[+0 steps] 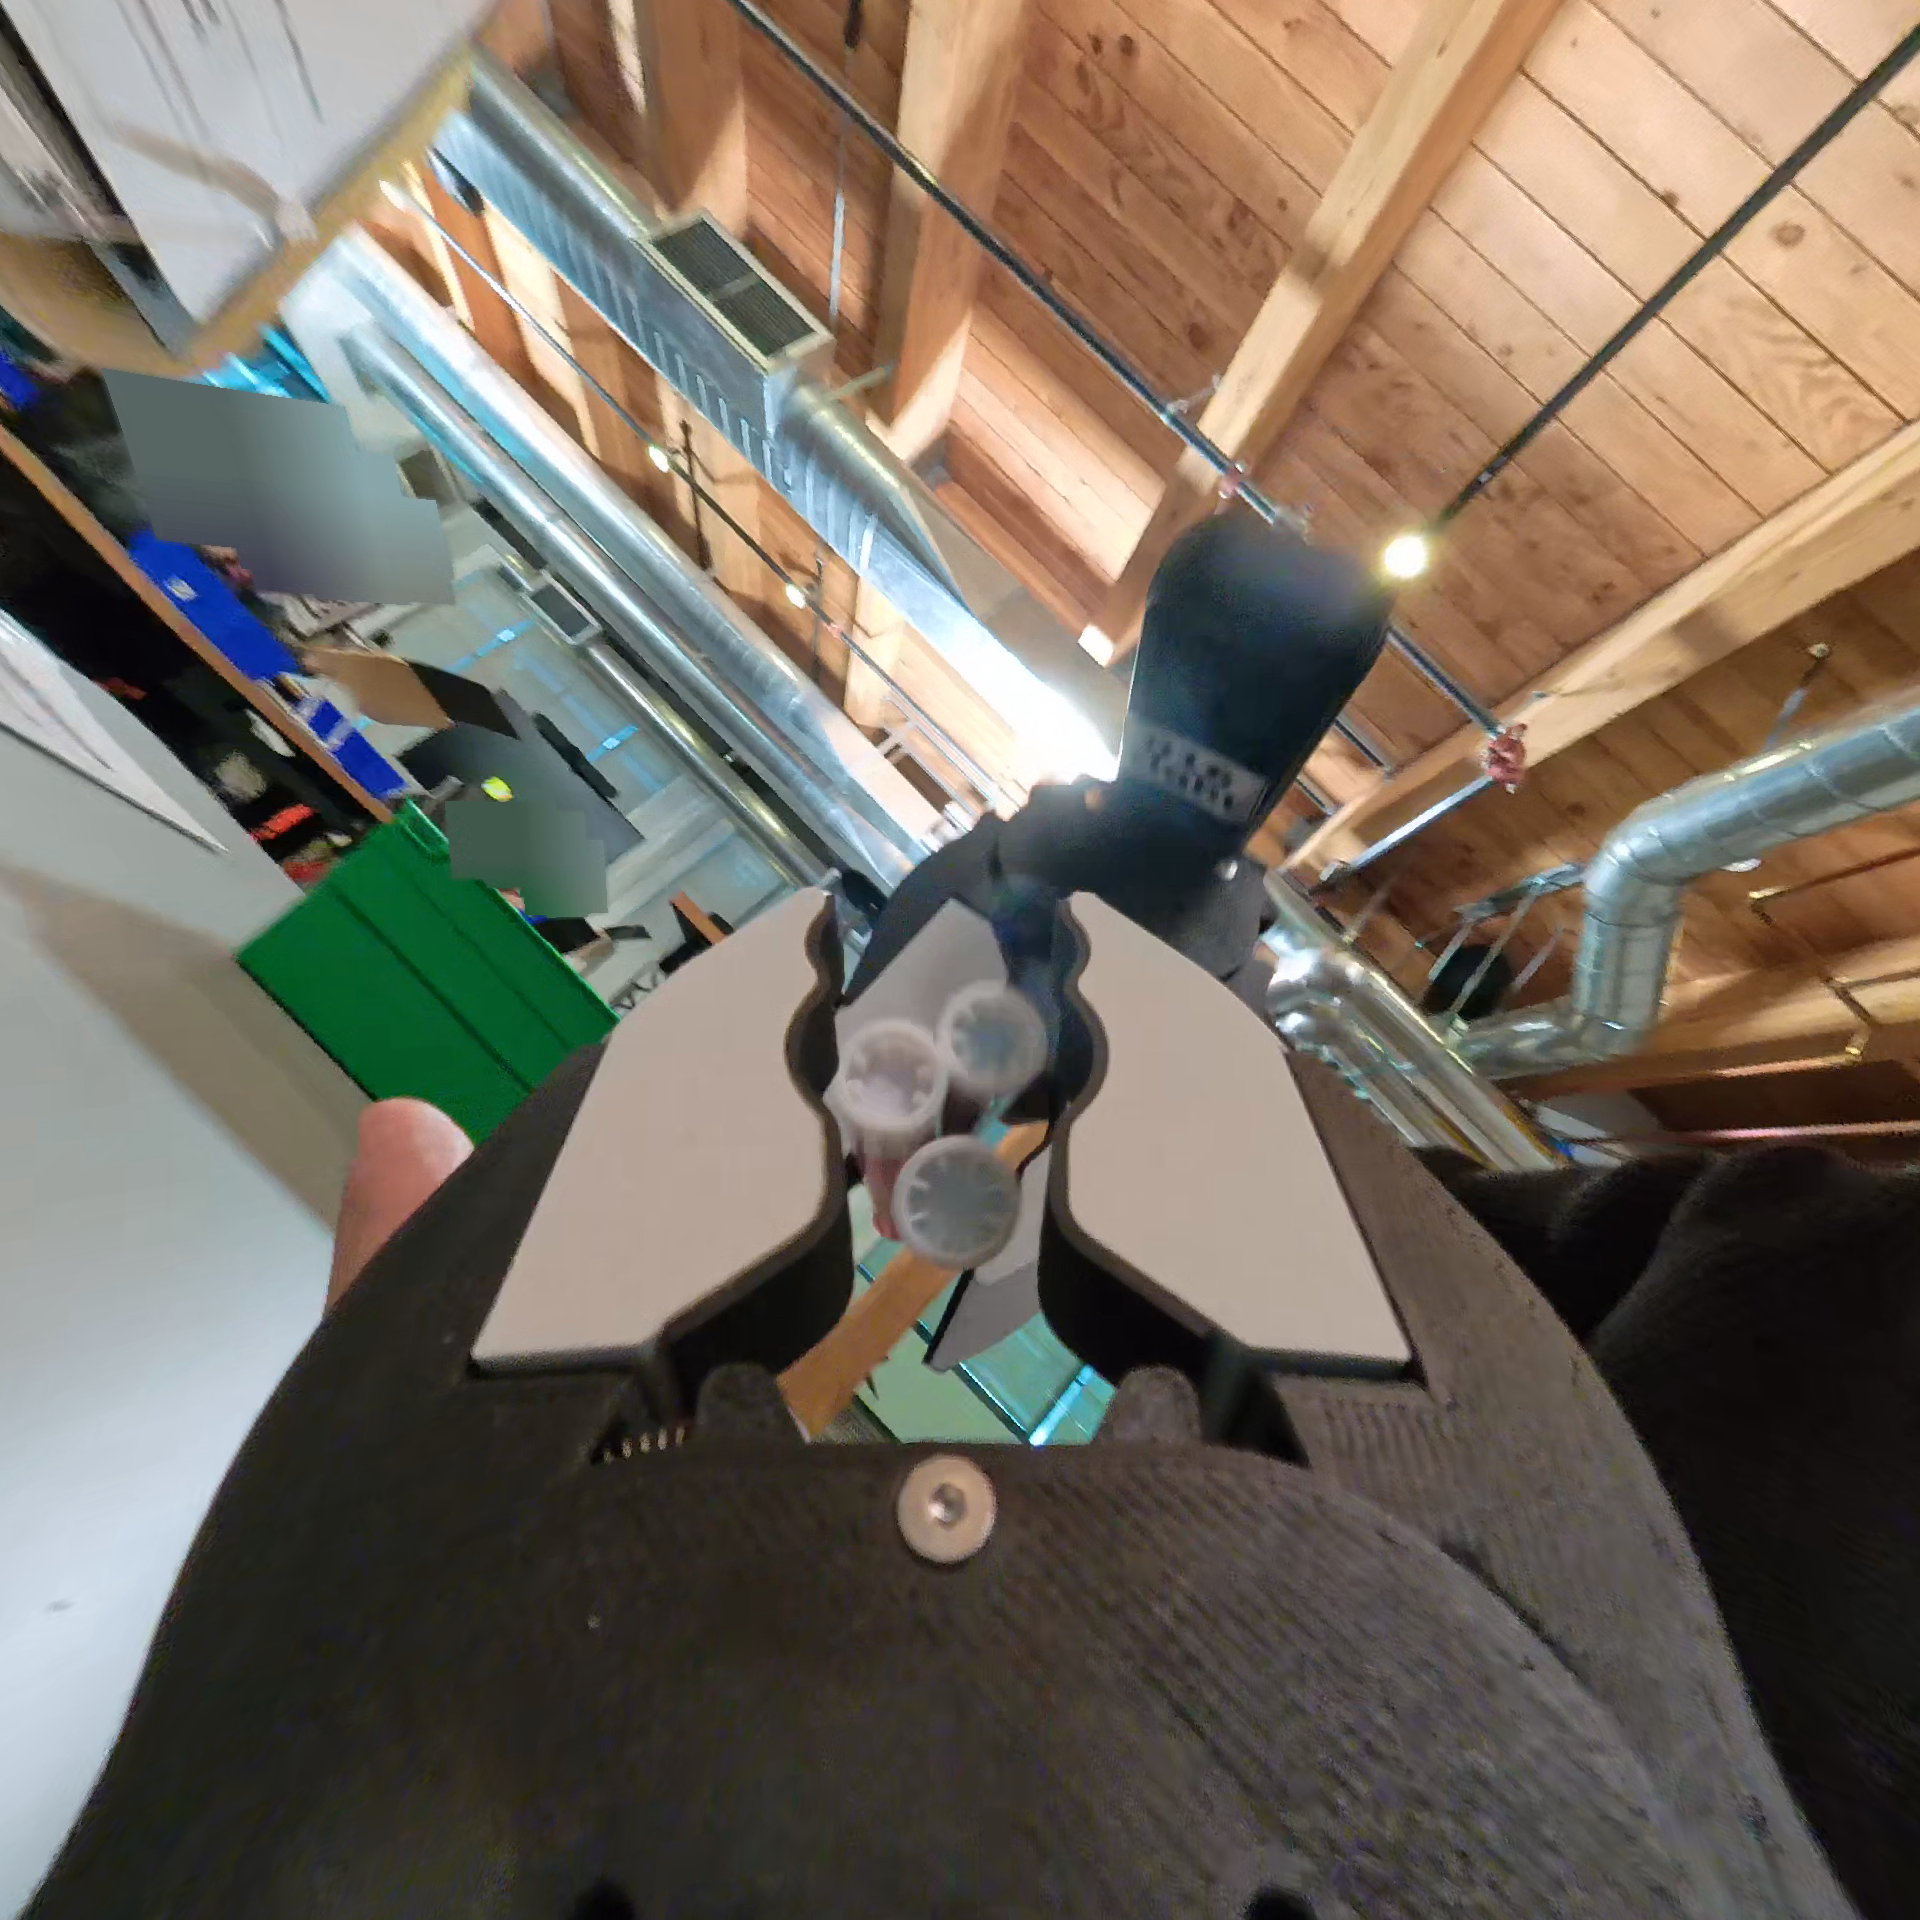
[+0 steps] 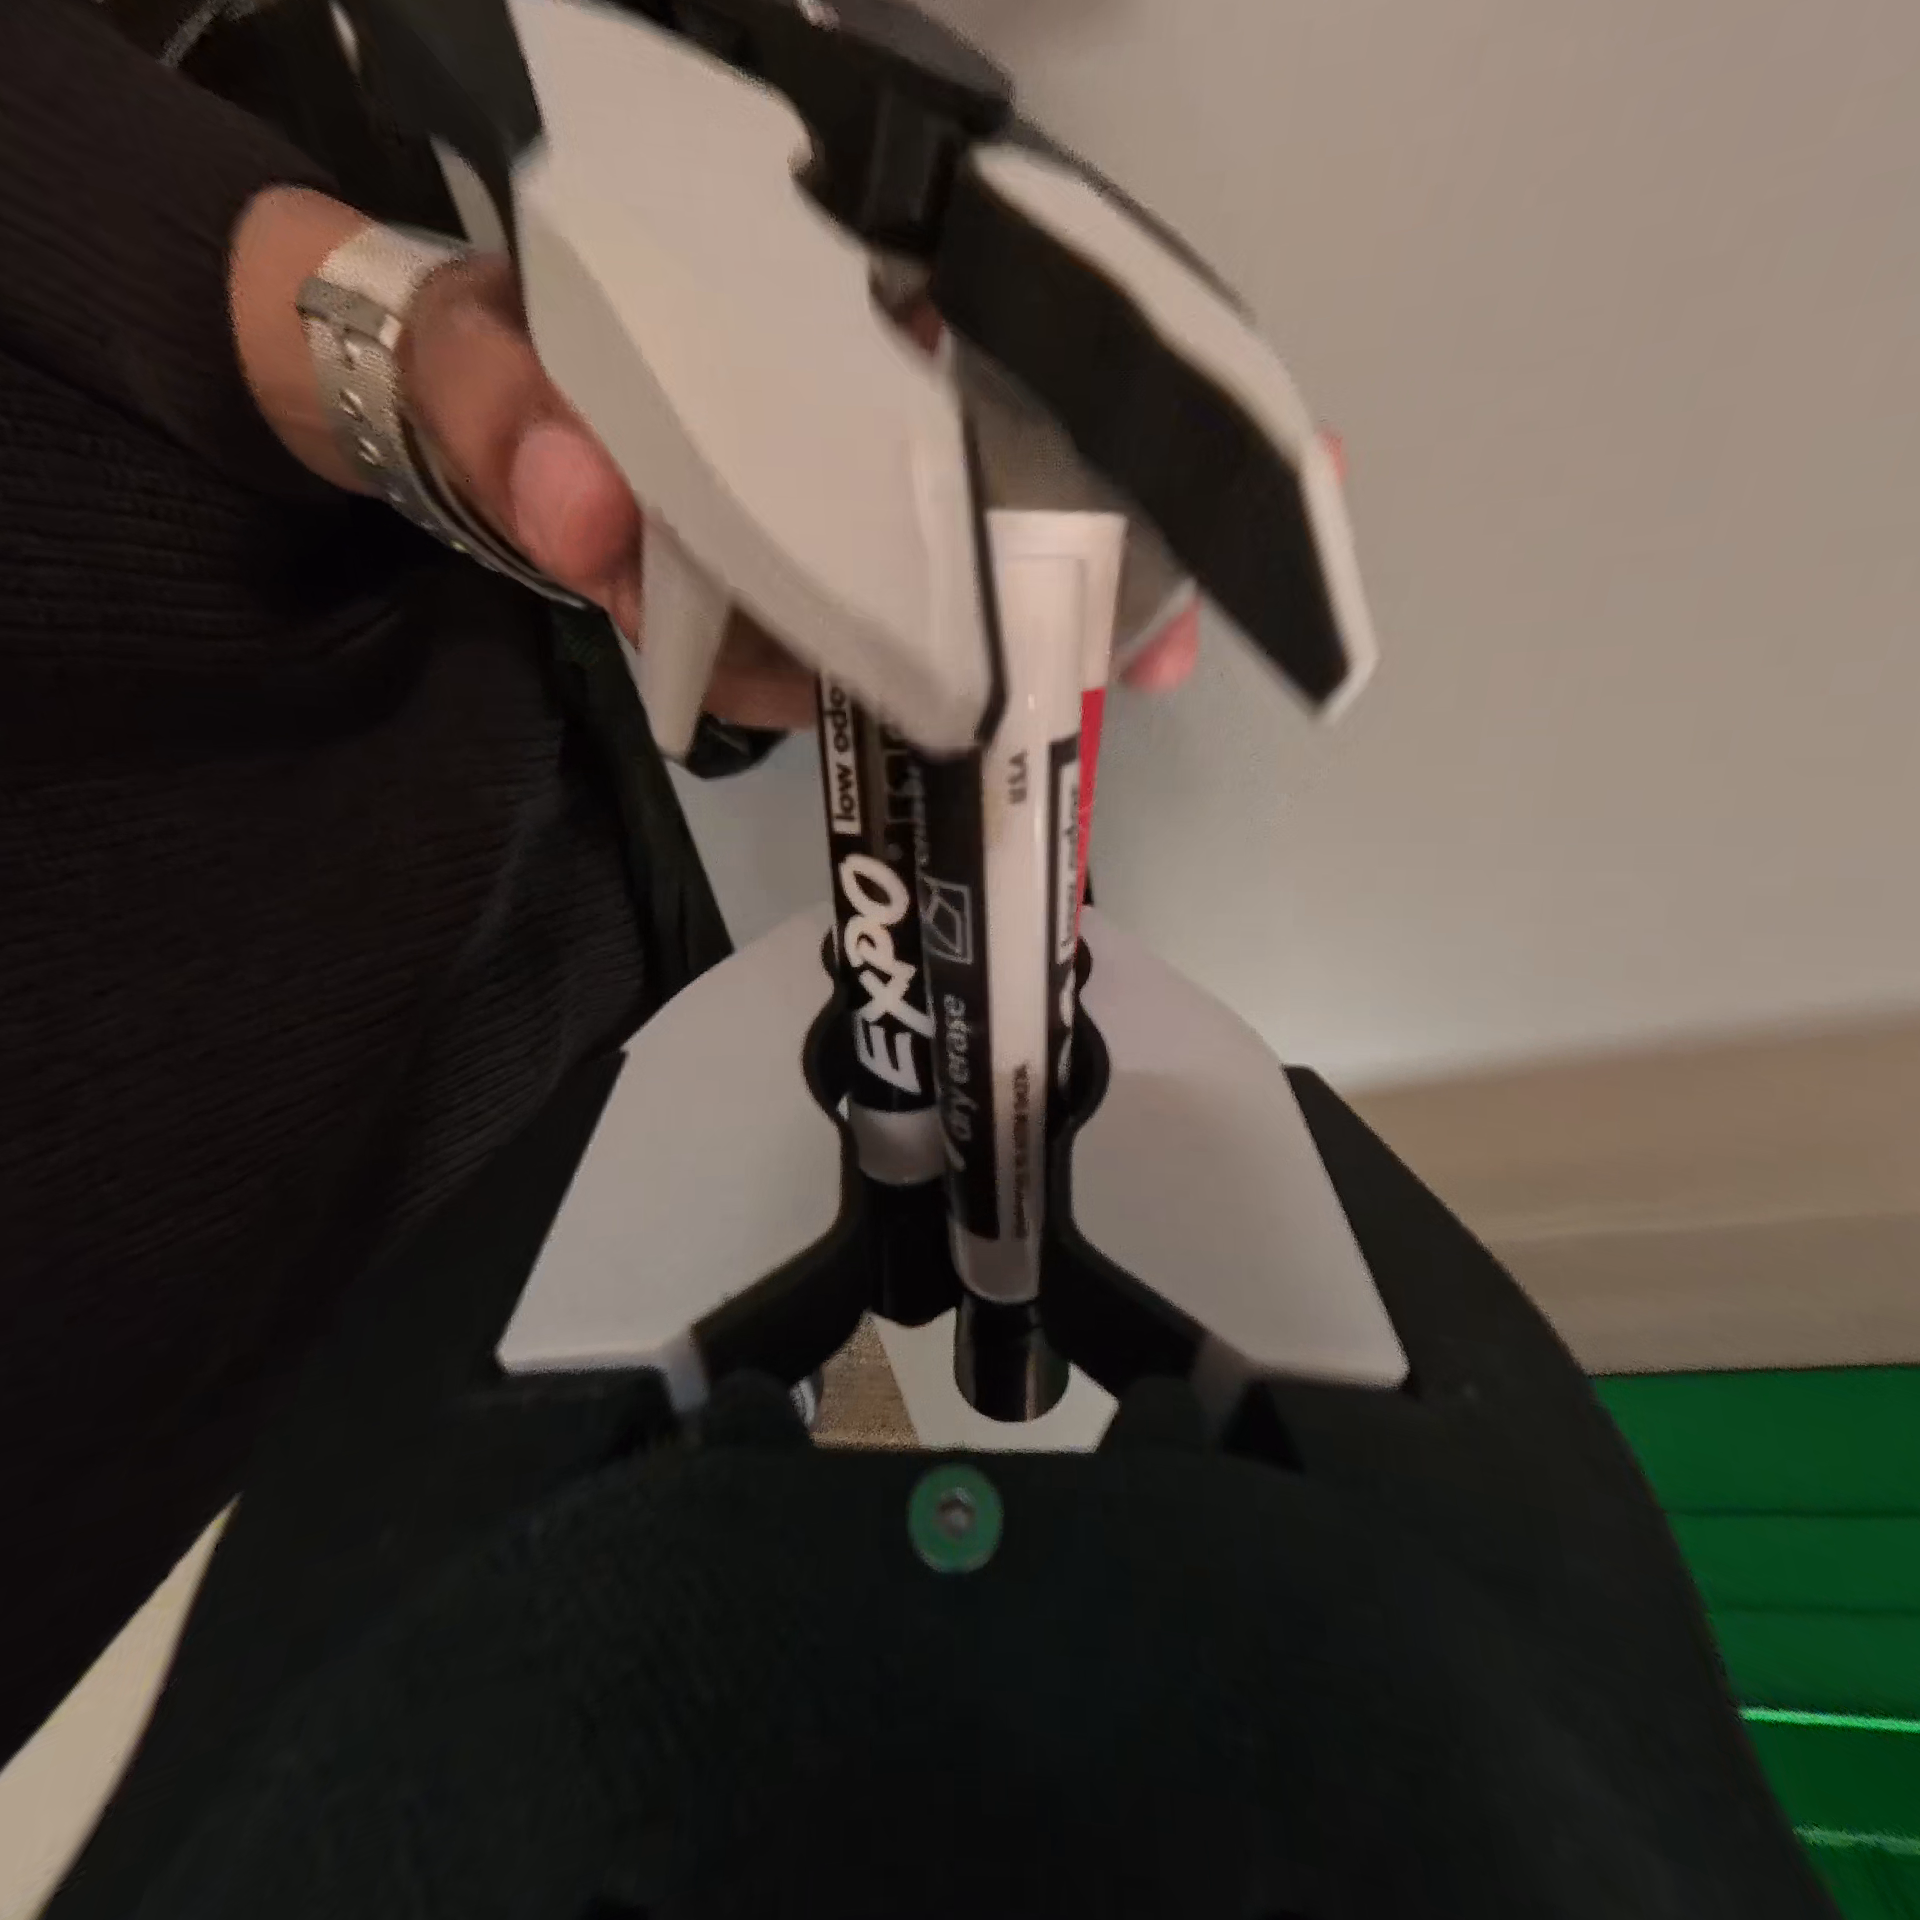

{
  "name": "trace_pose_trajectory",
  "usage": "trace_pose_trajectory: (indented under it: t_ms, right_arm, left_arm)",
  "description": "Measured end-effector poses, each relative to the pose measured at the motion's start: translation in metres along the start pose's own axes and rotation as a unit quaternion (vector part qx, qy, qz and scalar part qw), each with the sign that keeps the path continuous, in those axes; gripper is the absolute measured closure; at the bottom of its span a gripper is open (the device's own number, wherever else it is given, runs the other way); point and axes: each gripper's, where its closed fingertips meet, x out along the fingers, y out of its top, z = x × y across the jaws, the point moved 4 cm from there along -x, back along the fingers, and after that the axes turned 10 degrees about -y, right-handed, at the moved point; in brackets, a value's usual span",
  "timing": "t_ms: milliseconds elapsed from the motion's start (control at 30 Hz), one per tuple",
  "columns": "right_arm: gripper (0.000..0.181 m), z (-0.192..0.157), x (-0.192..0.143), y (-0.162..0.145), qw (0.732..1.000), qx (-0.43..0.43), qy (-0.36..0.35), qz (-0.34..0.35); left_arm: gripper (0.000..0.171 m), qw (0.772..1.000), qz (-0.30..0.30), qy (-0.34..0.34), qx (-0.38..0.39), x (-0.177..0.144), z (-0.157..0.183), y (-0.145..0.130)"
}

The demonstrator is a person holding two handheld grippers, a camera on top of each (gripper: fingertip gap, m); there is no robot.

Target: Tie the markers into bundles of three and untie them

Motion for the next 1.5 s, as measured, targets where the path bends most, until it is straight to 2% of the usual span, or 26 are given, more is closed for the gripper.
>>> trace_pose_trajectory:
  t_ms: [100,167,300,367,500,633,733,833,933,1067,1200,1367,1500]
  right_arm:
    - [0.145,0.008,0.002,-0.002,1.0,0.002,-0.016,0.015]
    - [0.145,0.01,0.003,-0.006,1.0,0.006,-0.019,0.024]
    - [0.145,0.012,0.015,-0.02,0.999,0.015,-0.014,0.029]
    - [0.145,0.014,0.023,-0.029,0.999,0.016,-0.018,0.022]
    - [0.145,0.017,0.037,-0.045,0.999,0.017,-0.03,0.005]
    - [0.145,0.018,0.044,-0.054,0.999,0.015,-0.037,-0.004]
    - [0.145,0.02,0.046,-0.058,0.999,0.017,-0.038,-0.006]
    - [0.145,0.024,0.045,-0.061,0.999,0.02,-0.039,-0.004]
    - [0.145,0.027,0.043,-0.064,0.999,0.027,-0.04,0.0]
    - [0.144,0.031,0.04,-0.069,0.998,0.038,-0.041,0.007]
    - [0.145,0.033,0.037,-0.076,0.998,0.043,-0.044,0.008]
    - [0.144,0.039,0.031,-0.083,0.997,0.055,-0.052,0.013]
    - [0.144,0.04,0.03,-0.089,0.997,0.061,-0.054,0.013]
  left_arm:
    - [0.132,0.998,0.001,0.058,0.036,-0.01,0.001,0.028]
    - [0.132,0.991,-0.032,0.11,0.072,-0.015,-0.001,0.037]
    - [0.131,0.969,-0.133,0.174,0.119,-0.013,-0.005,0.025]
    - [0.131,0.966,-0.142,0.179,0.124,-0.01,-0.006,0.018]
    - [0.131,0.958,-0.166,0.221,0.075,-0.02,-0.018,0.004]
    - [0.13,0.924,-0.245,0.291,0.034,-0.039,-0.029,-0.011]
    - [0.131,0.879,-0.34,0.333,0.023,-0.055,-0.031,-0.025]
    - [0.131,0.843,-0.447,0.295,0.043,-0.06,-0.021,-0.045]
    - [0.126,0.814,-0.505,0.254,0.131,-0.059,-0.016,-0.058]
    - [0.124,0.813,-0.53,0.197,0.141,-0.053,-0.005,-0.071]
    - [0.127,0.791,-0.553,0.214,0.149,-0.053,-0.01,-0.081]
    - [0.122,0.806,-0.557,0.166,0.112,-0.04,-0.003,-0.108]
    - [0.12,0.819,-0.553,0.134,0.077,-0.036,0.005,-0.118]
